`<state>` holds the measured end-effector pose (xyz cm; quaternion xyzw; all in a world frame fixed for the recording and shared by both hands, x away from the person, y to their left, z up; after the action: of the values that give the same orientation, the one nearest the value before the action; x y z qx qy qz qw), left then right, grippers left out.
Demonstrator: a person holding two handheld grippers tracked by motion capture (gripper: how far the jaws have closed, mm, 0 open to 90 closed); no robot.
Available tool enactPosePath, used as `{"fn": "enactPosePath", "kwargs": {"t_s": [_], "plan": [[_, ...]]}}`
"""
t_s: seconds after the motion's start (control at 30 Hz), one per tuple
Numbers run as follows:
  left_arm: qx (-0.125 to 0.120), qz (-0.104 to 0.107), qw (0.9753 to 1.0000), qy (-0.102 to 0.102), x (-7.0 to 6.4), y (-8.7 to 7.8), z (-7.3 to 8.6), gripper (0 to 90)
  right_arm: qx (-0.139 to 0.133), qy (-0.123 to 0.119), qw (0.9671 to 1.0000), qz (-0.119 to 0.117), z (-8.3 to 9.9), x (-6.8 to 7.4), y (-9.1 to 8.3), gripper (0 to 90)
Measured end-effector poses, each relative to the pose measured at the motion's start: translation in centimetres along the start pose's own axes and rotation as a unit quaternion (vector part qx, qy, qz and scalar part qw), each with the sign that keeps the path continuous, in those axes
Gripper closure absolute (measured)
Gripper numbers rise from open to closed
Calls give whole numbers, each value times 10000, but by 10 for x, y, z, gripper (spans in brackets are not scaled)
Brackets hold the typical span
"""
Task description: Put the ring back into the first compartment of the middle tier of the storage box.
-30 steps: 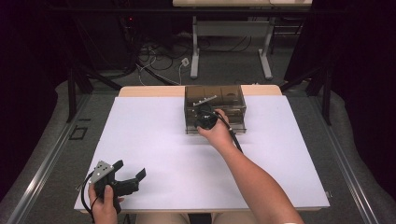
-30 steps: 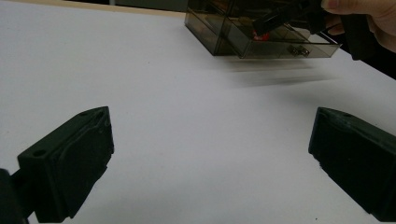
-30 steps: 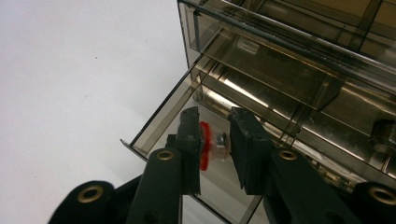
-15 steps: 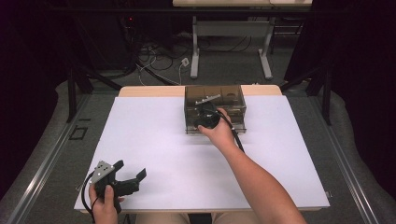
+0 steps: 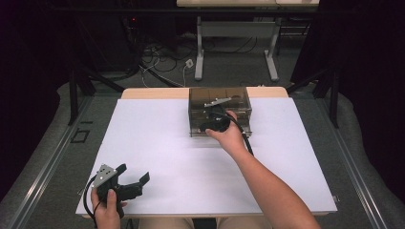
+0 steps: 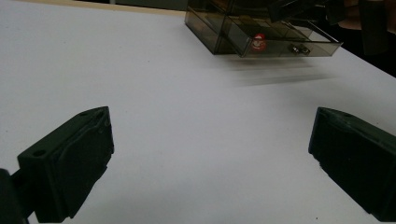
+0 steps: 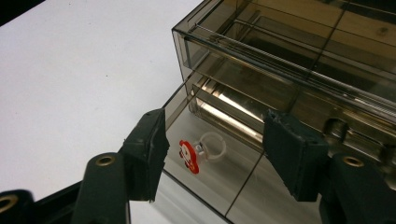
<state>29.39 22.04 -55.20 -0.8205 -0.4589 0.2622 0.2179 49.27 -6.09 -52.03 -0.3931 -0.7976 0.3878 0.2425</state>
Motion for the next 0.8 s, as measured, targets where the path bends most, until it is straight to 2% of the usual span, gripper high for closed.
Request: {"fn": "enactPosePath", "kwargs": {"t_s": [0.17, 0.23, 0.53, 0.7, 0.8], "plan": [[-12, 10, 10000, 11, -2, 3, -1, 1, -133, -7, 9999, -63, 3, 3, -10, 313], [-6, 2, 10000, 16, -2, 4, -1, 2, -251, -18, 9997, 6, 3, 3, -15, 257], [7, 9, 10000, 15, -2, 4, -1, 1, -525, -5, 9986, -93, 12, 2, -43, 187], [6, -5, 10000, 19, -2, 4, -1, 1, -718, 24, 9974, -45, 21, -2, -58, 139], [35, 19, 10000, 21, -2, 4, 0, 1, -860, 25, 9963, -4, 28, -4, -67, 12]]}}
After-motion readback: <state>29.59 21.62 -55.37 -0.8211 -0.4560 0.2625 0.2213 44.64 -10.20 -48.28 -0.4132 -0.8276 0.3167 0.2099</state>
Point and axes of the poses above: each handheld gripper's, and its own axes: y roughly forward along the jaws, z roughly out of its underside, x roughly to its left, the point moved 5 cm from there along y, roughly forward along the jaws, and after that the axes turned 14 degrees about x, right-handed, at the moved point
